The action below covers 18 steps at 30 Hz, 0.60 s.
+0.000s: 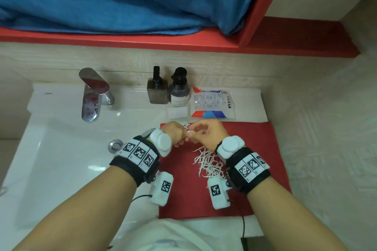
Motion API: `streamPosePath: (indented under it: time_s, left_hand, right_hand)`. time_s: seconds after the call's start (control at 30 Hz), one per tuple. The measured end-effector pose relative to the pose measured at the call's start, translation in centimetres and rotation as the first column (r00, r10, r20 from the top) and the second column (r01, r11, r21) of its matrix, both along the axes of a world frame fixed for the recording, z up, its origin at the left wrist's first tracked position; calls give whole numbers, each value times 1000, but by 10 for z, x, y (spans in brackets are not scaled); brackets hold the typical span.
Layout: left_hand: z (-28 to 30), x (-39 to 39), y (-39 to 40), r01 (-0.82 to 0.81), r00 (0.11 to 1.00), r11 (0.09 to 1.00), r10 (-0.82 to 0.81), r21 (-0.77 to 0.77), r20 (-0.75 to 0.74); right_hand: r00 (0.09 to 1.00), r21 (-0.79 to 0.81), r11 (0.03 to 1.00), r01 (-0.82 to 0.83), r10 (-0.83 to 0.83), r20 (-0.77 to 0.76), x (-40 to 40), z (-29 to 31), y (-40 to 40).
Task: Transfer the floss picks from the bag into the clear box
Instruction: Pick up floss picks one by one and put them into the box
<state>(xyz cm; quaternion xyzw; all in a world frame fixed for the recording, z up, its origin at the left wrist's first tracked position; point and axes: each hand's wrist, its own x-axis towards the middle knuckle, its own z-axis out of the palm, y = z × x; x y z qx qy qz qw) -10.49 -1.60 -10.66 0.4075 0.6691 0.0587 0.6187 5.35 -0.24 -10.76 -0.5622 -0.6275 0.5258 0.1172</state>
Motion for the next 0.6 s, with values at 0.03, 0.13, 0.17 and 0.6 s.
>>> streamPosePath:
  time_s: [0.03, 0.13, 0.17, 0.6]
  left_hand:
    - [-2, -1, -1, -37, 999, 999, 37, 23, -14]
    - [-8, -5, 2, -134, 985, 985, 144, 107, -93]
    - [-9, -7, 3, -148, 975, 978, 170, 150, -145]
    - [-6, -4, 10, -170, 924, 967, 224, 191, -311]
  right_hand:
    - [1000, -16, 999, 27, -27, -1, -1, 0, 0]
    - [995, -14, 995, 100, -100, 12, 1, 0, 1]
    - [993, -2, 993, 121, -121, 17, 3, -1, 2]
    - [959, 177, 966, 188, -219, 177, 2, 0, 11]
